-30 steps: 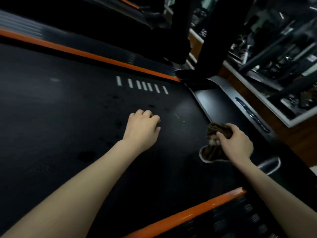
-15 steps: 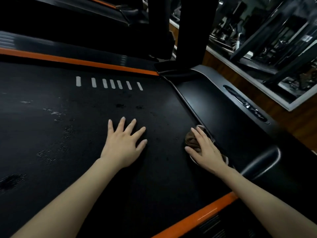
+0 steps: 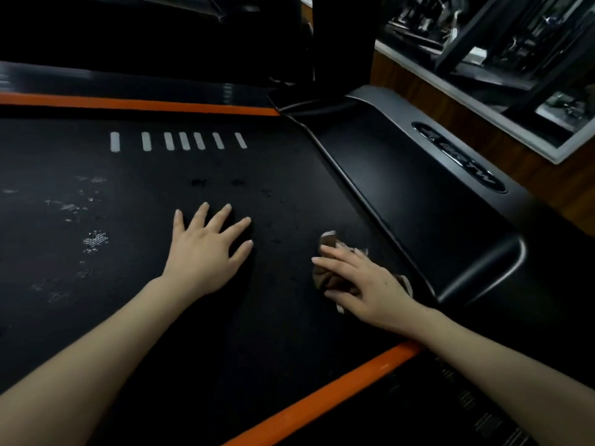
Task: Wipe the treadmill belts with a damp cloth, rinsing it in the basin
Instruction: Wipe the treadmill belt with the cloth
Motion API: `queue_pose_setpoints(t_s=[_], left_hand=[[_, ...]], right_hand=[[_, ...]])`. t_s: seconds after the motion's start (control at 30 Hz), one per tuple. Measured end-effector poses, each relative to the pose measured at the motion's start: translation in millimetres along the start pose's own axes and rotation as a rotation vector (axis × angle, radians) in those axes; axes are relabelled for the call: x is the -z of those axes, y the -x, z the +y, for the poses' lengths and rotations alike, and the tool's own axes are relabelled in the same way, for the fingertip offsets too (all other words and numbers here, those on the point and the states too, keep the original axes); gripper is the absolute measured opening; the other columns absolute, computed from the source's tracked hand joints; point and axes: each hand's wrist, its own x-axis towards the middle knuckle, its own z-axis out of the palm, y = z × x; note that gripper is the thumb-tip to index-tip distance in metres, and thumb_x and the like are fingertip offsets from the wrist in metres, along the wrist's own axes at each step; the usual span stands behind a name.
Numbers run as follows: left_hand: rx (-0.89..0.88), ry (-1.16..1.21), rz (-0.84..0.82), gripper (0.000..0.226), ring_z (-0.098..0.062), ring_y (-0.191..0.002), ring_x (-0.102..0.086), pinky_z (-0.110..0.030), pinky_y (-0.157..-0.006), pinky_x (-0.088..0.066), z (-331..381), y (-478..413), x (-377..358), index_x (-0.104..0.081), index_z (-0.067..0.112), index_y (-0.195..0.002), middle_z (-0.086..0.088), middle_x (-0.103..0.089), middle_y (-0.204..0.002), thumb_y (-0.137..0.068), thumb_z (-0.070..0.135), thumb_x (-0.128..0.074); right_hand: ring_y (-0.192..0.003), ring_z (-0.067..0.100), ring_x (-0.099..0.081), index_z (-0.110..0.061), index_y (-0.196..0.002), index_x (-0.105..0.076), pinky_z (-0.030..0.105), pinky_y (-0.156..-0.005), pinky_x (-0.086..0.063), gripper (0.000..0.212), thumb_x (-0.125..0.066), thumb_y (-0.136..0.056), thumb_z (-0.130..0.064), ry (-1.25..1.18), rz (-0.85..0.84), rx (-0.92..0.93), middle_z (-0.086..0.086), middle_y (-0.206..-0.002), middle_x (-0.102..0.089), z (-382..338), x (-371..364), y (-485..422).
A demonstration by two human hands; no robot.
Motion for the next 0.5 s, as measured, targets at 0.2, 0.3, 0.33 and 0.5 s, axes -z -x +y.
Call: queue_pose_setpoints(t_s=[0.2, 0.3, 0.33, 0.5], left_hand=[[0.026, -0.032, -0.046, 0.057, -0.028, -0.146, 0.003, -0.054, -0.116, 0.002, -8.0, -25.9, 5.1, -0.008, 0.045, -0.148, 0.003, -0.002, -0.16, -0.094, 0.061, -0.013], [0.045, -0.041, -0.052, 0.06, -0.027, -0.146, 0.009, -0.055, -0.115, 0.006, -14.3, -35.1, 1.1, -0.002, 0.047, -0.147, 0.006, 0.003, -0.16, -0.091, 0.063, -0.007], [0.047, -0.038, -0.046, 0.062, -0.026, -0.146, 0.011, -0.055, -0.115, 0.008, -15.2, -37.0, -1.5, 0.0, 0.047, -0.147, 0.006, 0.004, -0.16, -0.089, 0.065, -0.003], [0.053, -0.026, -0.031, 0.079, -0.026, -0.145, 0.016, -0.055, -0.112, 0.014, -13.5, -41.6, -6.6, 0.004, 0.046, -0.147, 0.005, 0.007, -0.16, -0.072, 0.068, 0.017]], right_hand=[[-0.137, 0.022, -0.033, -0.023, -0.136, -0.047, 0.04, -0.111, -0.027, 0.046, -0.057, -0.091, -0.031, 0.022, 0.151, -0.264, 0.003, -0.147, -0.039, 59.0, 3.2, -109.1], [-0.134, 0.026, -0.037, -0.021, -0.135, -0.049, 0.036, -0.109, -0.028, 0.047, -0.046, -0.092, -0.04, 0.065, 0.213, -0.325, 0.006, -0.146, -0.04, 52.5, -6.0, -117.5], [-0.132, 0.026, -0.04, -0.019, -0.133, -0.053, 0.034, -0.11, -0.026, 0.049, -0.043, -0.09, -0.042, 0.036, 0.221, -0.225, 0.009, -0.143, -0.044, 38.3, -9.8, -101.8], [-0.137, 0.009, -0.027, -0.034, -0.137, -0.045, 0.025, -0.113, -0.008, 0.051, -0.045, -0.087, -0.043, -0.021, 0.013, 0.096, -0.005, -0.148, -0.038, 0.7, -14.9, -52.9]])
